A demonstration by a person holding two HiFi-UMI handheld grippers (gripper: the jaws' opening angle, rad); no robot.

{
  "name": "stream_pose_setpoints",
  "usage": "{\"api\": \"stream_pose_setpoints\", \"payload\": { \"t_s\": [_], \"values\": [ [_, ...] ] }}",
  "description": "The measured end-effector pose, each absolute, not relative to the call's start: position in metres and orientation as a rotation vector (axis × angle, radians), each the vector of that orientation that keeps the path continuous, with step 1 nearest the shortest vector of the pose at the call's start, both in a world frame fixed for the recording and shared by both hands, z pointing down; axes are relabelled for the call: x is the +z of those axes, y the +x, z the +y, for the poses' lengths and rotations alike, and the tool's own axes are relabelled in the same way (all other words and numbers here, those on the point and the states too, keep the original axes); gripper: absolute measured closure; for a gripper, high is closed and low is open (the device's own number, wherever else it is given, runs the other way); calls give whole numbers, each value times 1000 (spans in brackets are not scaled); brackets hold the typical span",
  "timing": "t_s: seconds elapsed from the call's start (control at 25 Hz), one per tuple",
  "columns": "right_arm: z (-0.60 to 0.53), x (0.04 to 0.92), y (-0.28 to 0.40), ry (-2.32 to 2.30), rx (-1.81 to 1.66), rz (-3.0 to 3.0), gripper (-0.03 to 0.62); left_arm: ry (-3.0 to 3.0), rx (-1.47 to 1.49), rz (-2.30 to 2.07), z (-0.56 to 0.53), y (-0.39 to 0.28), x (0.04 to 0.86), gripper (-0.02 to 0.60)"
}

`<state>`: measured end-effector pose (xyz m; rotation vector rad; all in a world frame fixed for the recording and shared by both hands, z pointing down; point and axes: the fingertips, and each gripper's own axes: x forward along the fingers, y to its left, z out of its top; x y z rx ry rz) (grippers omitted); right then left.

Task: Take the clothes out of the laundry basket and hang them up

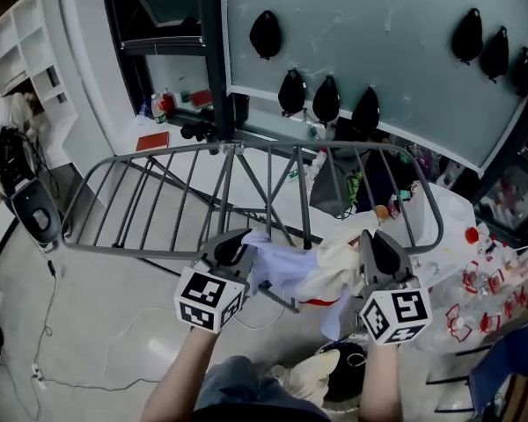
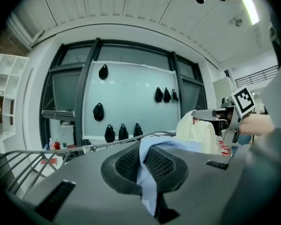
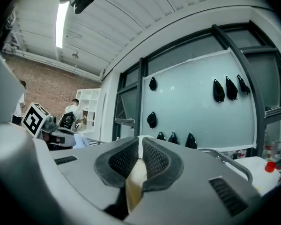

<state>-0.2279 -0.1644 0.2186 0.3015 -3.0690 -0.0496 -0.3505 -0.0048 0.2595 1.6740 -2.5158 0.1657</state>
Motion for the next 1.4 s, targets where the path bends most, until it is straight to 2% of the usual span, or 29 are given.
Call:
{"api": "stream_pose_setpoints", "payload": {
  "t_s": [0.28, 0.96, 1.4],
  "values": [
    [-175, 235, -273, 217, -20, -3050, 572, 1582, 168, -2511, -10, -378, 277, 555],
    [-253, 259, -429, 320, 20, -2945, 576, 1564, 137, -2448, -88, -527, 304, 554],
    [-300, 288, -497, 398, 48, -2869, 574, 1546, 173, -2413, -137, -597, 327, 554]
  ]
}}
